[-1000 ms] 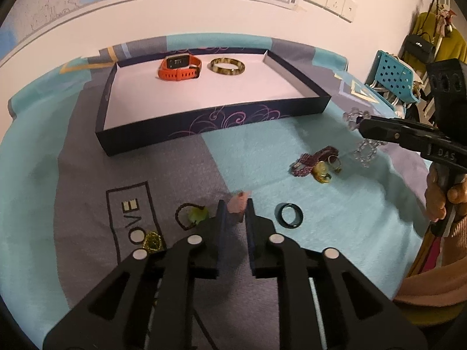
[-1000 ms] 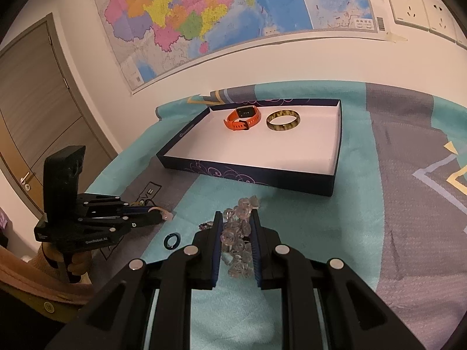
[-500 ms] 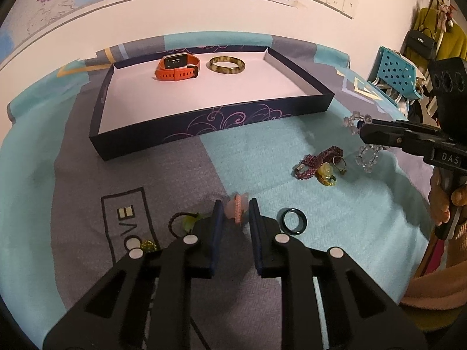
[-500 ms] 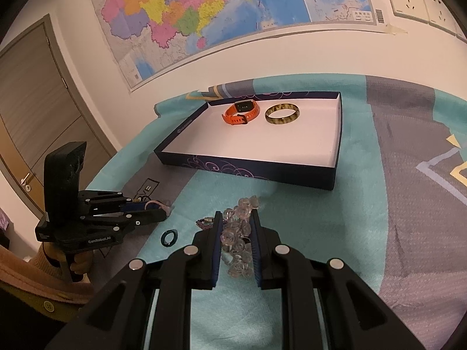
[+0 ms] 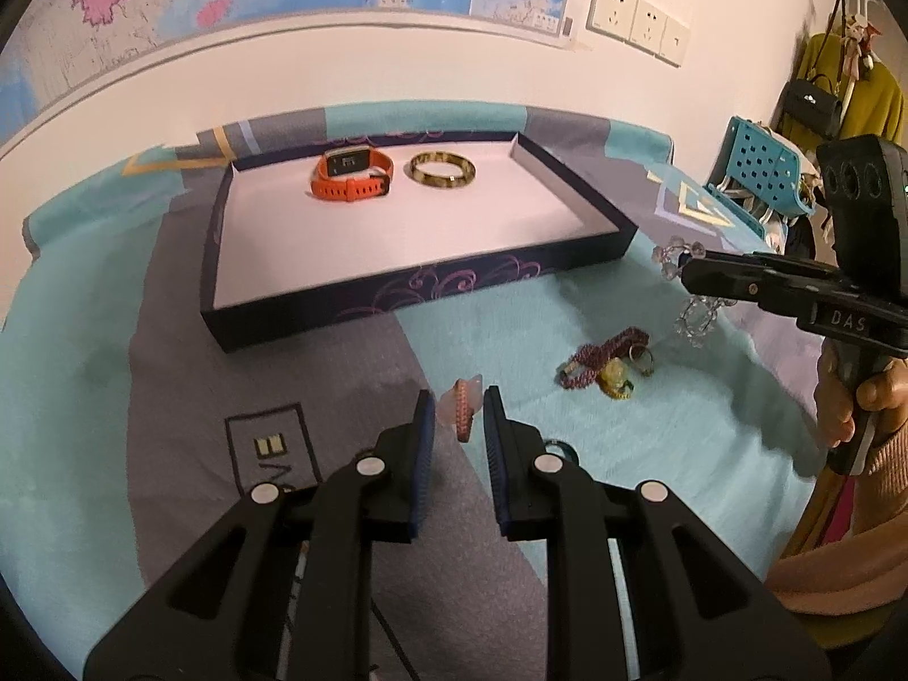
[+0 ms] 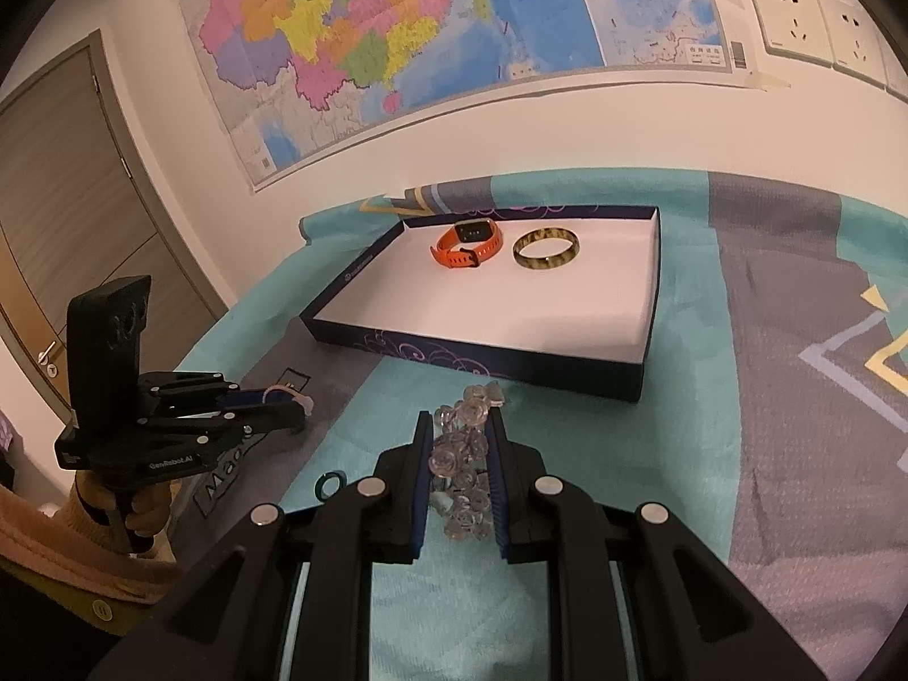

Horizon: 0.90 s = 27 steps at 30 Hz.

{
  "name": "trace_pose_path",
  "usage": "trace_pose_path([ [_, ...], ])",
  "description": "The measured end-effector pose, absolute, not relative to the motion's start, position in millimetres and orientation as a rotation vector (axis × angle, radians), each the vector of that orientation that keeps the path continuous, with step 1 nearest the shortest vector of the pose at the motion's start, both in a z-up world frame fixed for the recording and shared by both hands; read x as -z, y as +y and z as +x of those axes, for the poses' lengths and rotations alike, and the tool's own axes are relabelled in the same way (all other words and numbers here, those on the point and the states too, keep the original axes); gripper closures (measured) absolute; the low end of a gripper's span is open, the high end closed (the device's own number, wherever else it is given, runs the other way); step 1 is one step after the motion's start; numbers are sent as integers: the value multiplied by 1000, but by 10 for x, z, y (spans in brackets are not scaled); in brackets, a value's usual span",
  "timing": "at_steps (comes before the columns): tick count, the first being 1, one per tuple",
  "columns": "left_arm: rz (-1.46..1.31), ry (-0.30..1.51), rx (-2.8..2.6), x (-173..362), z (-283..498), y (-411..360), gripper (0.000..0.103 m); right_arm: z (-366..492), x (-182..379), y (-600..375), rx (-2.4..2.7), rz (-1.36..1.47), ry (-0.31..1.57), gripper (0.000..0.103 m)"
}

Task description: Organize jewelry

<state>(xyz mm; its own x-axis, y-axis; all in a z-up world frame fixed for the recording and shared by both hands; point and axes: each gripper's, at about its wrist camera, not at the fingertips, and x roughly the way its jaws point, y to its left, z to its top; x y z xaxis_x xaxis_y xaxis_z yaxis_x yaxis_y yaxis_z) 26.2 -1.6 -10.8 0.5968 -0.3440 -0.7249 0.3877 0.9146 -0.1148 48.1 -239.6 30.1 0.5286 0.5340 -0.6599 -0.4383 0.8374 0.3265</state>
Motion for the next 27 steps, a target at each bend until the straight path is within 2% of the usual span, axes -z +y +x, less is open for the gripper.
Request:
trace_pose_path([
  [27,61,731,407,-250,593,-1,85,871,-486,-2184,-608,90,781,87],
])
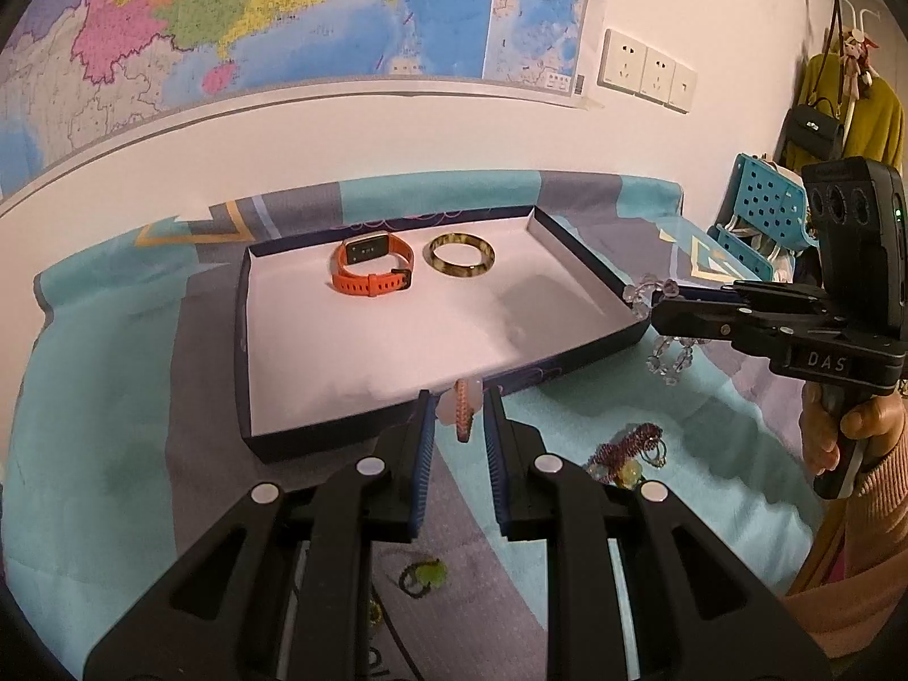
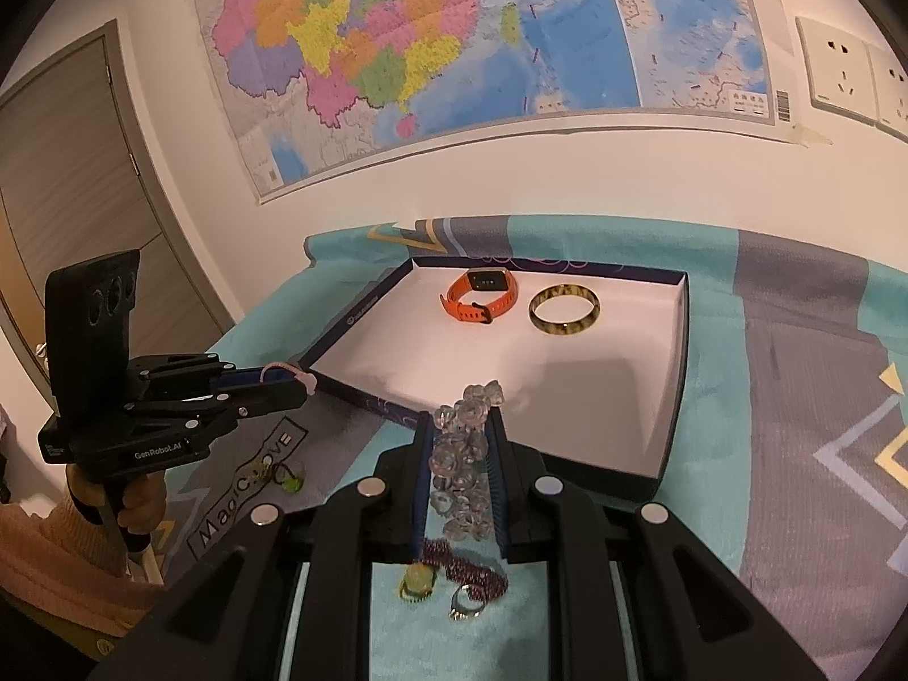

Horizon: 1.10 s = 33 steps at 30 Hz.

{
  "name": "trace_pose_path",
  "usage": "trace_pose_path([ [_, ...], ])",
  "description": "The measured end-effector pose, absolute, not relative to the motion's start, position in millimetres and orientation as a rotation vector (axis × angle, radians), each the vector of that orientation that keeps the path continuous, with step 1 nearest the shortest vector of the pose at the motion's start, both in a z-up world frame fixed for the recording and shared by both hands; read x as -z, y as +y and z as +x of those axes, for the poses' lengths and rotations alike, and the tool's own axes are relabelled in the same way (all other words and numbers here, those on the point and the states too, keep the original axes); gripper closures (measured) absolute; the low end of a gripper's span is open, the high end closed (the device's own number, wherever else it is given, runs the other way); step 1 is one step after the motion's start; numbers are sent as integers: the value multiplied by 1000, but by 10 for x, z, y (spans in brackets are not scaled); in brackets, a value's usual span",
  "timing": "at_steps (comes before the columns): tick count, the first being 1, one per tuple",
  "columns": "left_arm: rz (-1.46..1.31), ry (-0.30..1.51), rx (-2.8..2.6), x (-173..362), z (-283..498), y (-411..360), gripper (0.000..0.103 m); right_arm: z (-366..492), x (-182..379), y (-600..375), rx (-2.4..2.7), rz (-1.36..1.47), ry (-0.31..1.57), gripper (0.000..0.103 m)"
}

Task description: Organize jewelry

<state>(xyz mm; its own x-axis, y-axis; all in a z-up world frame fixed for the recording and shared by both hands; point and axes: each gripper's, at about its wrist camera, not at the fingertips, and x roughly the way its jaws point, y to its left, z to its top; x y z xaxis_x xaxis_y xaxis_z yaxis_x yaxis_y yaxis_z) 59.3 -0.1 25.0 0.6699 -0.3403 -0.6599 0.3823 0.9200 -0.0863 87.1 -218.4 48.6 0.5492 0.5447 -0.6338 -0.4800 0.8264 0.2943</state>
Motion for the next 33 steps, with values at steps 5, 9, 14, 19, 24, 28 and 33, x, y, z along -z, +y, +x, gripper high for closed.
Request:
trace_pose_path([
  [5,60,723,404,-271,663,0,85,933,-503,-2153,-609,86,775,87],
  [9,58,718,403,-281,701,3,85,977,-514,-2147,-608,87,772,87],
  [14,58,715,398,-283,771,1,85,1048,-512,-2123,-612,86,773,87],
  [19,56,713,392,-277,848,8,85,1120,-500,-2103,-611,85,778,87],
  [24,59,713,384,-273,946,4,85,1216,-490,-2078,-612,81,781,87],
  [28,54,713,383,-274,1020,3,85,1304,-472,-2065,-608,81,788,87],
  [33,41,723,380,-247,1138,14,85,1432,-441,-2030,-600,75,798,87],
])
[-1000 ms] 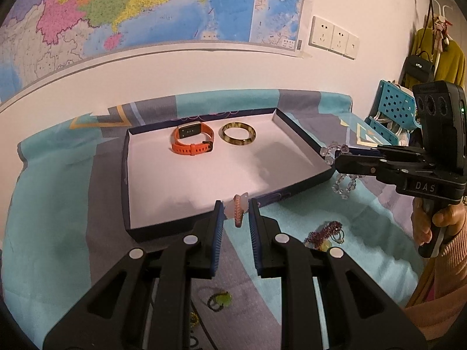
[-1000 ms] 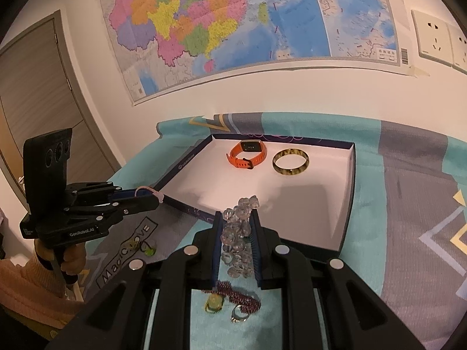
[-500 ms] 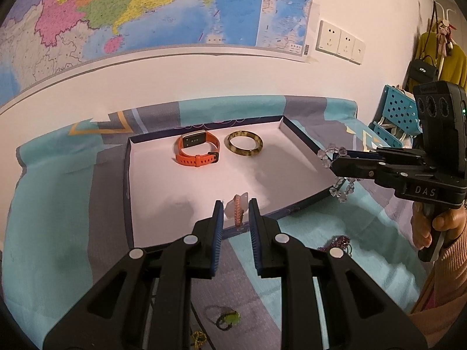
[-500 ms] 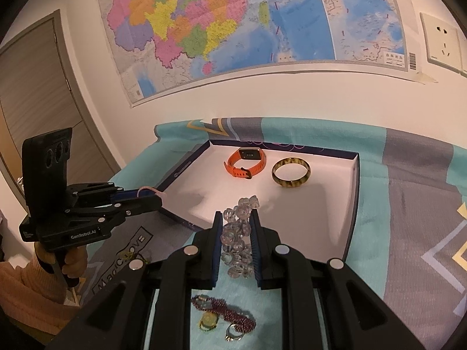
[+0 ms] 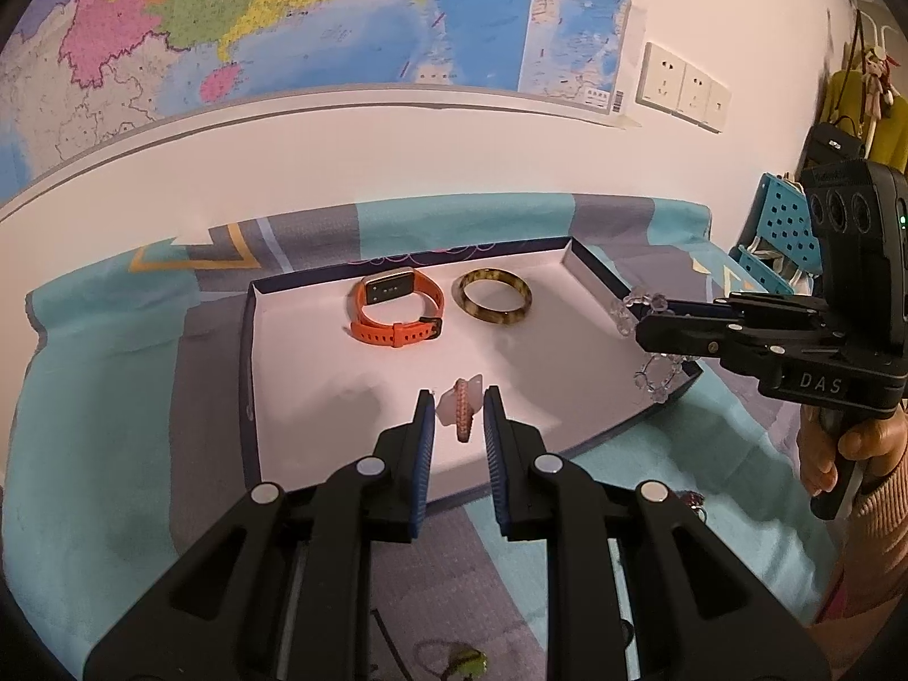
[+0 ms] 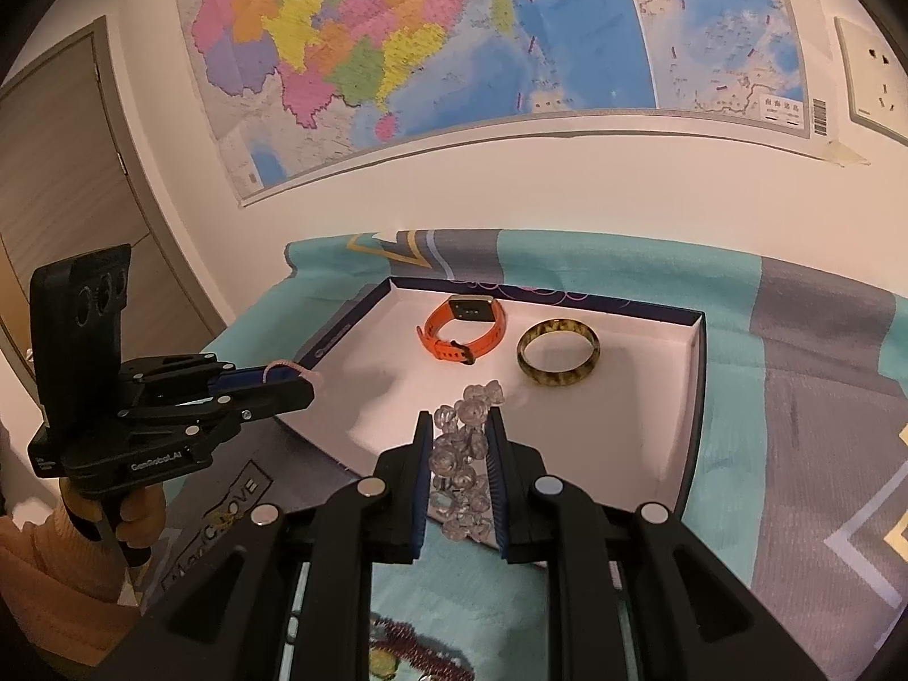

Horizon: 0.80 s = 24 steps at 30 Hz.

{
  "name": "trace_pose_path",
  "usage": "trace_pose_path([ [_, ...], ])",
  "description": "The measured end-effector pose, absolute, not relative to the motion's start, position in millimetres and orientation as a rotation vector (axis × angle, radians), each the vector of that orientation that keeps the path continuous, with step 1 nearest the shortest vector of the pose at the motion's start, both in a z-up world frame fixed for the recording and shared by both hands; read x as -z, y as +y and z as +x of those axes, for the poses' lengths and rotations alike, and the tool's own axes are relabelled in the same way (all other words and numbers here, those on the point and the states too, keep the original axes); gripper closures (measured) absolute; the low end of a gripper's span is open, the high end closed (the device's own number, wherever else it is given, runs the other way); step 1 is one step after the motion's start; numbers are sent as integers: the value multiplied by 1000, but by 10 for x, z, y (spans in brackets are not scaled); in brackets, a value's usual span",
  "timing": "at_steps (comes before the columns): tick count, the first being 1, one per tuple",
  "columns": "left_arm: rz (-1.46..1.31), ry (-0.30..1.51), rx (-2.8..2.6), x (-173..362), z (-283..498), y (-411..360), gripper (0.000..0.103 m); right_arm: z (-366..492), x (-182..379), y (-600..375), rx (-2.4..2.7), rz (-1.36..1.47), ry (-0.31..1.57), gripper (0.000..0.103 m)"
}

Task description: Organize jewelry

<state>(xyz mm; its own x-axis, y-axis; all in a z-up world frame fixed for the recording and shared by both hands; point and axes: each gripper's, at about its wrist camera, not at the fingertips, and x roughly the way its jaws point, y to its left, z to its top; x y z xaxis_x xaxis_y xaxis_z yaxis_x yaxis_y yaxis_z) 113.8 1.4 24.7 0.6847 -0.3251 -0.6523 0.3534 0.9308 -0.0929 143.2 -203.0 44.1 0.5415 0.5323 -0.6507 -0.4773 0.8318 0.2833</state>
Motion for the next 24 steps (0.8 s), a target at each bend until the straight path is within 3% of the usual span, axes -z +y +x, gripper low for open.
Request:
trace_pose_path([
  [24,-2,840,352,65,1738,-4,85,1995,-126,-1883,-562,42,890,87],
])
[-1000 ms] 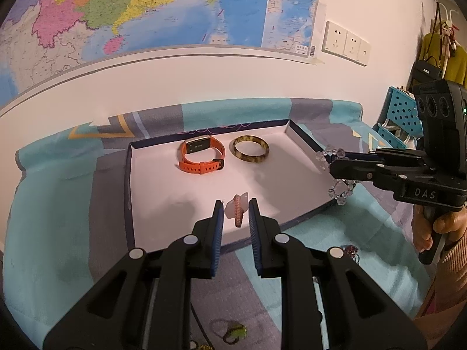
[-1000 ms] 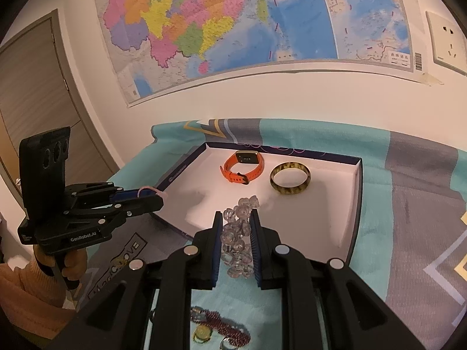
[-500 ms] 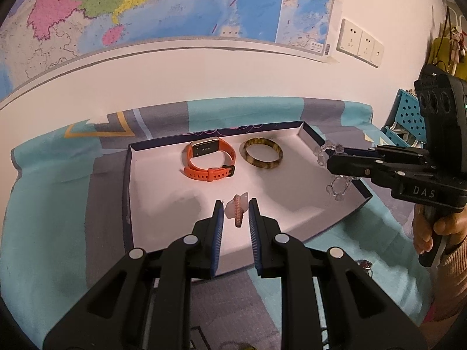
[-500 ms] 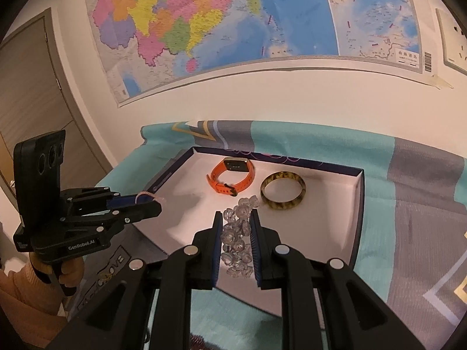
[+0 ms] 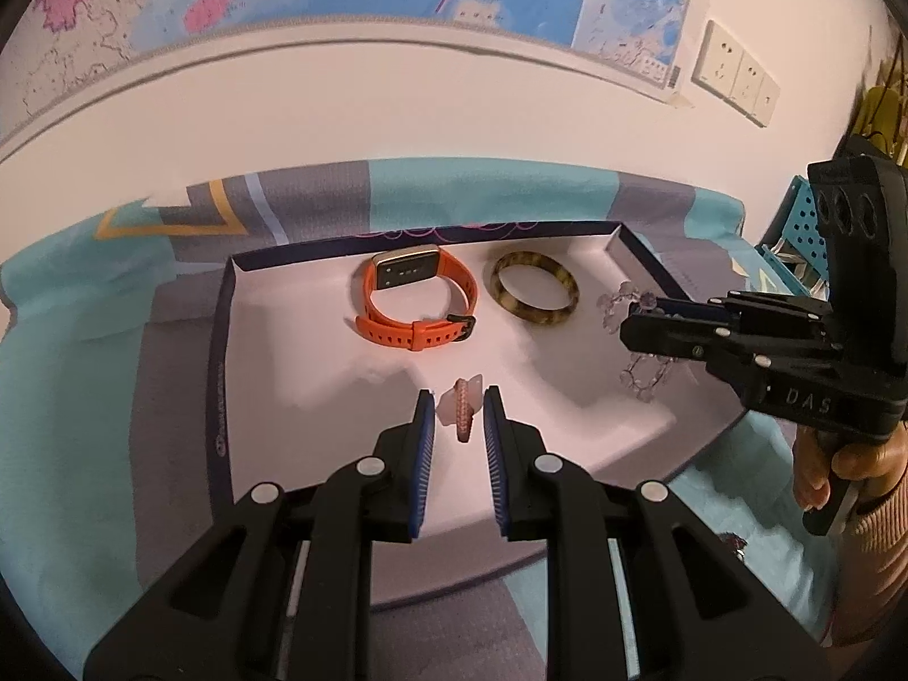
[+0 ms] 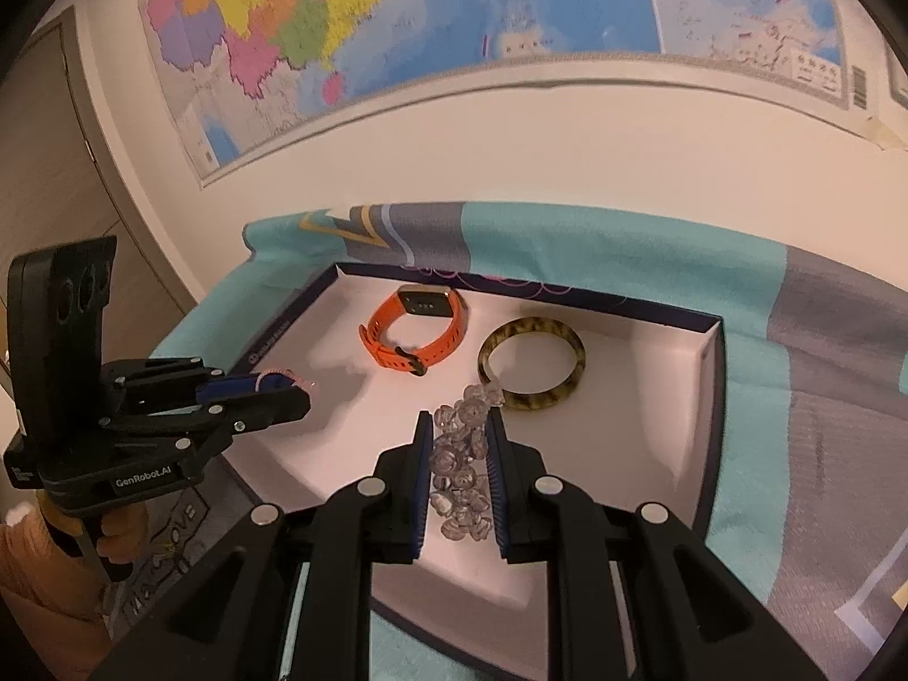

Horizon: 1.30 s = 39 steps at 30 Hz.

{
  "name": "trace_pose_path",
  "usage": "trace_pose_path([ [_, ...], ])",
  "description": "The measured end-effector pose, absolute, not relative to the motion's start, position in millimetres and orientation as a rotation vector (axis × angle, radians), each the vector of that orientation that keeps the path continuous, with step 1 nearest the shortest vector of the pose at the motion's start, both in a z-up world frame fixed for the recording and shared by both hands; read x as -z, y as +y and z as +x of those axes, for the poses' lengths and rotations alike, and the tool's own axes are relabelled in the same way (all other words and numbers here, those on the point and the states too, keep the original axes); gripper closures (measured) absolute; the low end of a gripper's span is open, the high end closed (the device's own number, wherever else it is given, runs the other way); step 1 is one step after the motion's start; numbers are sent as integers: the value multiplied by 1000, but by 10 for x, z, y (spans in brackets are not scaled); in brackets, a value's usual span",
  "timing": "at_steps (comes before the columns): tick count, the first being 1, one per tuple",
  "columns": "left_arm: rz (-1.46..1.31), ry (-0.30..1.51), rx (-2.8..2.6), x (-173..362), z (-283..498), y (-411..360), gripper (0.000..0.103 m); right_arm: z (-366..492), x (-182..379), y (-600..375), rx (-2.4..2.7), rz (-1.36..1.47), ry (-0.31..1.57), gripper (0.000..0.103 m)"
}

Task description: Organize jewelry

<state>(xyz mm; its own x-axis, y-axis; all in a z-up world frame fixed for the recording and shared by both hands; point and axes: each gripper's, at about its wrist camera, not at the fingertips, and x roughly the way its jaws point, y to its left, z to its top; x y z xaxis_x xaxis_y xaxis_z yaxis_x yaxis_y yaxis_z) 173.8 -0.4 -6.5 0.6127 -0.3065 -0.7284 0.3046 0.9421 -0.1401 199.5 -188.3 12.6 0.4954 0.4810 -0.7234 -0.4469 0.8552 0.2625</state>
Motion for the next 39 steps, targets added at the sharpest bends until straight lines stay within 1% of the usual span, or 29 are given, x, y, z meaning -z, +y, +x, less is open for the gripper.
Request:
trace_pose_path([
  [14,15,922,313,260,2061,-101,85,2219,116,-1711,-544,-6,965,86],
  [18,13,934,308,299,2104,-98,84,2259,114,-1682,-534,-18,966,82],
  [23,16,933,299,293,2105,-104,84,2257,58,-1693,-520,-17,942,82],
  [26,17,928,304,271,2079,-105,81,2247,2,-1782,-507,18,926,82],
  [27,25,918,300,247,2052,-105,77,2237,-22,-1819,-500,26,920,82],
  [28,31,906,295,215,2020,-100,69,2233,-36,-1839,-496,30,918,82],
  [30,34,882,295,148,1947,-68,64,2195,-87,-1893,-497,48,907,81],
  [35,46,811,298,-62,1683,13,61,2016,-207,-1993,-503,71,875,73],
  [39,52,763,314,-196,1430,80,59,1784,-293,-2029,-531,67,851,71],
])
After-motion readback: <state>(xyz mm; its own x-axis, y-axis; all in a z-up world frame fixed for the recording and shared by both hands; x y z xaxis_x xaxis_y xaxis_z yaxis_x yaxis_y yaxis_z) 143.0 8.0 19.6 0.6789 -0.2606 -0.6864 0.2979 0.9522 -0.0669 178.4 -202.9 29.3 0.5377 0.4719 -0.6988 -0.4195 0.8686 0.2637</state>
